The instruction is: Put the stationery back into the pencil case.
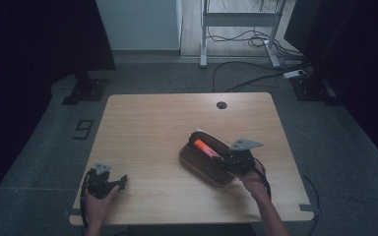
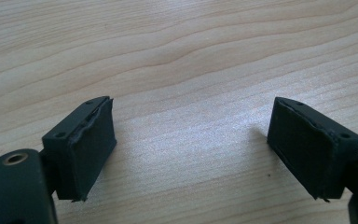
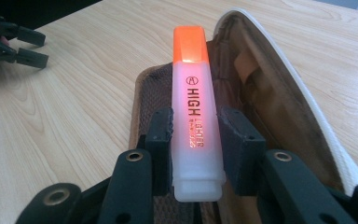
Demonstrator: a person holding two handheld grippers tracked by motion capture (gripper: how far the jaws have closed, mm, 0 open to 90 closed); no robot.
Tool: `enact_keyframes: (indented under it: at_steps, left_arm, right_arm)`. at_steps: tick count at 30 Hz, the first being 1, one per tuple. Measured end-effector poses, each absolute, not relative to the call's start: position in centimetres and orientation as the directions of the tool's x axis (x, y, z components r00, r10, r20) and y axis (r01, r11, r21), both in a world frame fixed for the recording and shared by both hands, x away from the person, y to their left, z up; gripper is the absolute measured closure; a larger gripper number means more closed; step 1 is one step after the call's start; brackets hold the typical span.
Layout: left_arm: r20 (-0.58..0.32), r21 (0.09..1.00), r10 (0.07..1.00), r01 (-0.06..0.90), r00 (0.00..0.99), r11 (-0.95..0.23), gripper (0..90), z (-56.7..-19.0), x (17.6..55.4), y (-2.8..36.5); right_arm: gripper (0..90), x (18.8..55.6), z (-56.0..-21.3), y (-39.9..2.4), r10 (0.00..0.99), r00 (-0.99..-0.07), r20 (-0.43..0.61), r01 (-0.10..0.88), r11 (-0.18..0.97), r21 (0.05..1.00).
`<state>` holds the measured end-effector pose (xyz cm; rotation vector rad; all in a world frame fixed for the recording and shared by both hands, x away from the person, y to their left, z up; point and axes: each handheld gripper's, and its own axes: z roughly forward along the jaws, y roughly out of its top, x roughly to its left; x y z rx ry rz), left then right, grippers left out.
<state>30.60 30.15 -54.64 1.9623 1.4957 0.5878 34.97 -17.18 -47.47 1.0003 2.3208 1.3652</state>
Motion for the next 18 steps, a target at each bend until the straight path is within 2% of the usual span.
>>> enact_keyframes:
  at_steps: [18]
  left_arm:
    - [-0.01,0.69,0.963,0.7,0.268,-0.188,14.8,-54.65,30.6,30.14]
  right_arm:
    - [65.3,35.49,-48.46,-17.16,0.701,-0.708,0.087,0.451,0.353,0.82]
